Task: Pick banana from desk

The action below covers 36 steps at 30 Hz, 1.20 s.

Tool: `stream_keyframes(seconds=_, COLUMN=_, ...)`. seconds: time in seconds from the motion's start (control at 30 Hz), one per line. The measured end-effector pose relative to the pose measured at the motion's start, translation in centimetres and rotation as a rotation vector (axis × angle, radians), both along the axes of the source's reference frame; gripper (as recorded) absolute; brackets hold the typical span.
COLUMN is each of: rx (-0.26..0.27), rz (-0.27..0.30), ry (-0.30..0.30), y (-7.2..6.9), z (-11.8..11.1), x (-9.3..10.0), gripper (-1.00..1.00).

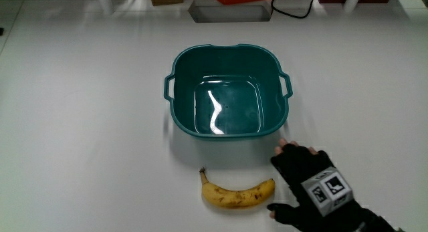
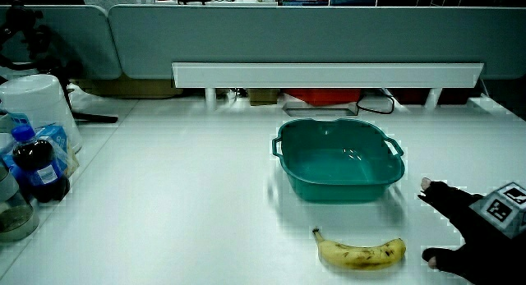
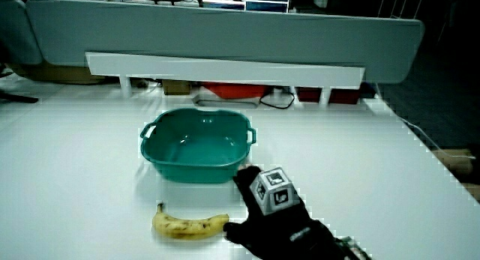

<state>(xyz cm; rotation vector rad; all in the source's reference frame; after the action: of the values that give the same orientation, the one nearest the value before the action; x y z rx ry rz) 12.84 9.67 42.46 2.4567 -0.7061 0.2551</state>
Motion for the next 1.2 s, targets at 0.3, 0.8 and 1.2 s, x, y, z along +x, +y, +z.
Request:
stream_keyframes(seconds=0.3, rx=0.032, rz=-0.083, ry=-0.079, y=1.1, z=2.1, x=-4.4, gripper=0.0)
stream_keyframes(seconds=0.8, rx=0.035, rz=-0.102, ry=-0.06, y=1.7, z=4.3, x=-5.1, gripper=0.64)
stream_keyframes(seconds=1.2, rx=0.076, rz=-0.121, ry=-0.071, y=2.2, z=3.8, x=-5.3, gripper=1.0)
